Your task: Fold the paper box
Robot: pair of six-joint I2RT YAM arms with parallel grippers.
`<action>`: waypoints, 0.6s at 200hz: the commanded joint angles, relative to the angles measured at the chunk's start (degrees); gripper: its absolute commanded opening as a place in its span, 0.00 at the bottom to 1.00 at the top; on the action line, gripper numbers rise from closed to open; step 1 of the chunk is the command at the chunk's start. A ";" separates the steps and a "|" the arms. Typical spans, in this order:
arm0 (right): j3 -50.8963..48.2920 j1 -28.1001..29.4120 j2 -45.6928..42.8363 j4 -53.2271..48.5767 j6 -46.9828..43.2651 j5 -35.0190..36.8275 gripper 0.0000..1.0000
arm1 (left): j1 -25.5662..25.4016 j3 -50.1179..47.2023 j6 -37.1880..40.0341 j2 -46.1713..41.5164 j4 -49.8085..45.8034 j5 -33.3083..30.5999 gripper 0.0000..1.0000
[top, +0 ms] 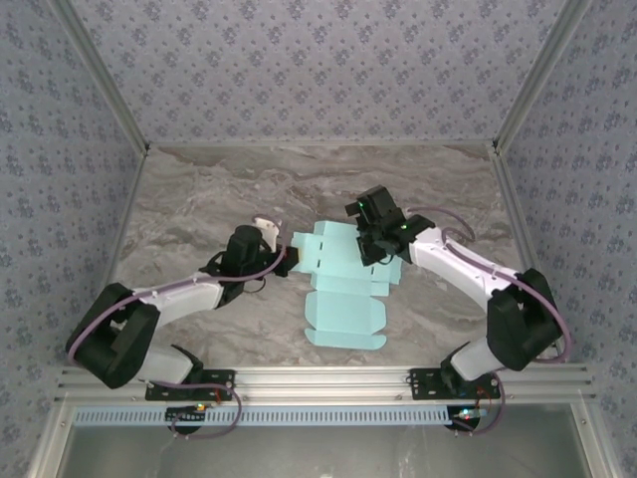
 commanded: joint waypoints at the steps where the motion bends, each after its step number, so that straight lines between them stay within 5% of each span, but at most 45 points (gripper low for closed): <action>1: 2.78 -1.42 4.58 1.82 4.13 -4.95 0.98 | -0.46 -1.82 1.16 -2.37 6.53 -1.74 0.00; 45: 12.78 -1.93 12.35 -4.36 1.64 -11.93 0.90 | -0.42 -5.00 2.03 -4.56 10.89 -2.41 0.00; 88: 12.76 -0.67 12.07 -5.95 0.78 -8.96 0.55 | -0.43 -5.79 2.09 -4.78 10.29 -4.57 0.00; 120: 12.23 0.16 12.28 -5.31 0.78 -9.99 0.45 | -0.41 -6.42 1.95 -5.20 10.19 -6.81 0.00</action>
